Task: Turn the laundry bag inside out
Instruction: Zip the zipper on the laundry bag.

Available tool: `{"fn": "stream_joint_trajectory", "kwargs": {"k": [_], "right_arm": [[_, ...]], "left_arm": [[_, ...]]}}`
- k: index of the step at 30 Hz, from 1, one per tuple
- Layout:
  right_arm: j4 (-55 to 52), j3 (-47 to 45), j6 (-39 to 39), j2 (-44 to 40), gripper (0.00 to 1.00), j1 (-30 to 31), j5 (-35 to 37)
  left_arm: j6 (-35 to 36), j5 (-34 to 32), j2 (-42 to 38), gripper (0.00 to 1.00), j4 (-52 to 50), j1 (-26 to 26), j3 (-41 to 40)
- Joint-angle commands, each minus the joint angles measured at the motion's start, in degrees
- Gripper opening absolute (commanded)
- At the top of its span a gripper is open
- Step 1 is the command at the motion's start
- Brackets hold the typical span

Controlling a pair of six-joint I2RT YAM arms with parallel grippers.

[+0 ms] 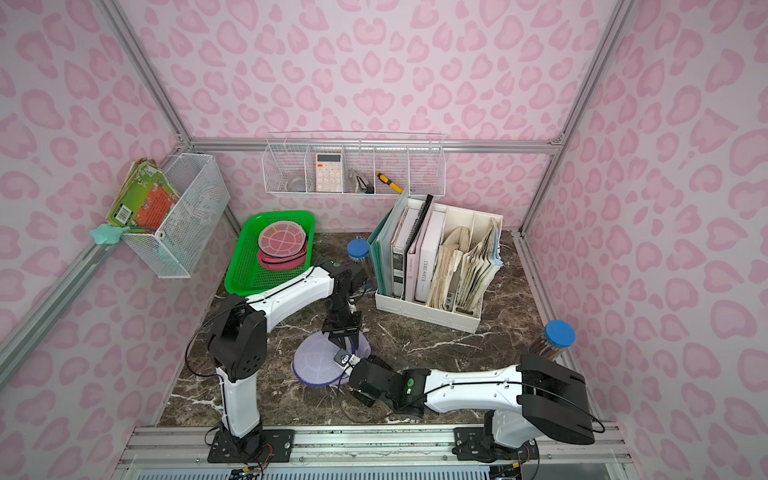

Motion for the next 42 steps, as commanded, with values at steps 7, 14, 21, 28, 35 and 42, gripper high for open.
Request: {"fn": "stream_joint_trajectory", "kwargs": {"k": [7, 14, 21, 28, 35, 42], "right_arm": [[-1.65, 1.63, -2.55, 0.75, 0.0, 0.95, 2.98], [-6.12, 5.46, -6.01, 0.77, 0.0, 1.49, 4.82], [-11.42, 10.31, -10.78, 0.86, 0.0, 2.05, 6.56], [-15.4, 13.93, -12.19, 1.29, 0.0, 3.59, 7.67], [-16.01, 13.97, -11.01, 1.47, 0.0, 4.03, 8.84], [-11.49, 12.5, -12.59, 1.08, 0.0, 2.07, 8.65]], "left_arm": [[-0.29, -1.14, -0.99, 0.0, -0.14, 0.6, 0.74], [-2.58, -1.0, -7.17, 0.0, 0.28, 7.73, 2.58], [-7.71, 10.92, -12.73, 0.0, 5.66, 19.87, 1.36], [-17.44, 22.06, -17.17, 0.0, 18.51, 31.64, -9.39], [-21.79, 26.66, -17.72, 0.0, 27.1, 34.38, -17.9], [-11.38, 19.03, -19.84, 0.34, 18.05, 32.22, -15.15]]}}
